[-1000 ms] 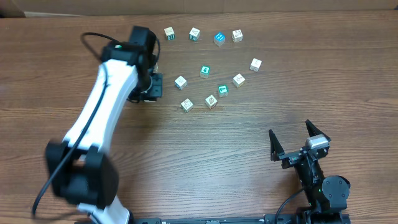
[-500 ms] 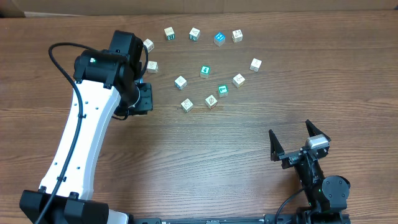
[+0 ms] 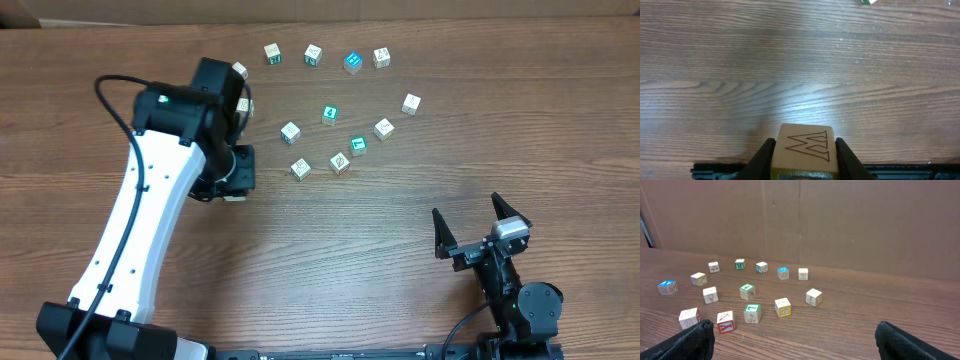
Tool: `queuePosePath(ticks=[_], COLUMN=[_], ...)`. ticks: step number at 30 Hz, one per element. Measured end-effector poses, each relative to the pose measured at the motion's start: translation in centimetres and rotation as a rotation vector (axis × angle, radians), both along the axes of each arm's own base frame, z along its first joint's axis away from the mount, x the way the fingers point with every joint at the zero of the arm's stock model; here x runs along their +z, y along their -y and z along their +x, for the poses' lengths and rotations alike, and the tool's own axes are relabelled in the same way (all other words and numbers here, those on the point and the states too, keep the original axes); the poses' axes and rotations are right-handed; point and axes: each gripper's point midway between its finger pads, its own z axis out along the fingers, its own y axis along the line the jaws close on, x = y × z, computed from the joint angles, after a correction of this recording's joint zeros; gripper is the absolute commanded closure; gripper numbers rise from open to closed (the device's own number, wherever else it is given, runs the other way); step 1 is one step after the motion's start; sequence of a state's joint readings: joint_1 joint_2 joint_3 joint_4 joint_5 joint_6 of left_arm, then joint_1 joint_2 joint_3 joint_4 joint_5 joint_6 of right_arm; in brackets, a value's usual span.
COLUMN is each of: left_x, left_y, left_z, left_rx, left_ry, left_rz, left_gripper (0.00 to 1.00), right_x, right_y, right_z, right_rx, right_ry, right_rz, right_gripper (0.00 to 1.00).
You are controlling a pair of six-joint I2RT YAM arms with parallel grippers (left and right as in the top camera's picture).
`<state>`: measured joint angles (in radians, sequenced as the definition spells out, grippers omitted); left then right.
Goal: Form a horizontal line
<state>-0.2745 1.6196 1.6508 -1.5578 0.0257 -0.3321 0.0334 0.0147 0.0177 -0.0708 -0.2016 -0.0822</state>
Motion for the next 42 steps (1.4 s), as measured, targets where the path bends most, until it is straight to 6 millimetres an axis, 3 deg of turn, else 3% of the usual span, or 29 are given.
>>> queuePosePath(ticks=[7,15,22,30,36,42], left_x=[-1.4,-5.4,-8.9,-10.8,-10.8,-10.9], left_y=[2.0,3.8,3.1,-1.5,-6.0,-8.6], left_z=[-0.8,-3.2,-4.3,-3.3,-0.8,0.5], left_rx=[-0.039,-0.101,-0.080,0.049,0.222,0.284], left_ry=[-0.019,-0.114,-0.155,-0.102,-0.040,-0.010], left_rz=[0.004,-0.007,0.027,0.215,0.236,0.214], left_gripper=[0.96,0.96,0.96,0.95,0.96,0.91], right_x=[0.0,0.0,0.0,0.0,0.0,0.0], right_y=[0.0,0.0,0.0,0.0,0.0,0.0], right_z=[0.0,0.0,0.0,0.0,0.0,0.0], right_rx=[0.000,0.000,0.000,0.000,0.000,0.000], right_ry=[0.000,0.000,0.000,0.000,0.000,0.000], right_rz=[0.000,0.000,0.000,0.000,0.000,0.000], right_gripper=[0.00,0.00,0.00,0.00,0.00,0.00])
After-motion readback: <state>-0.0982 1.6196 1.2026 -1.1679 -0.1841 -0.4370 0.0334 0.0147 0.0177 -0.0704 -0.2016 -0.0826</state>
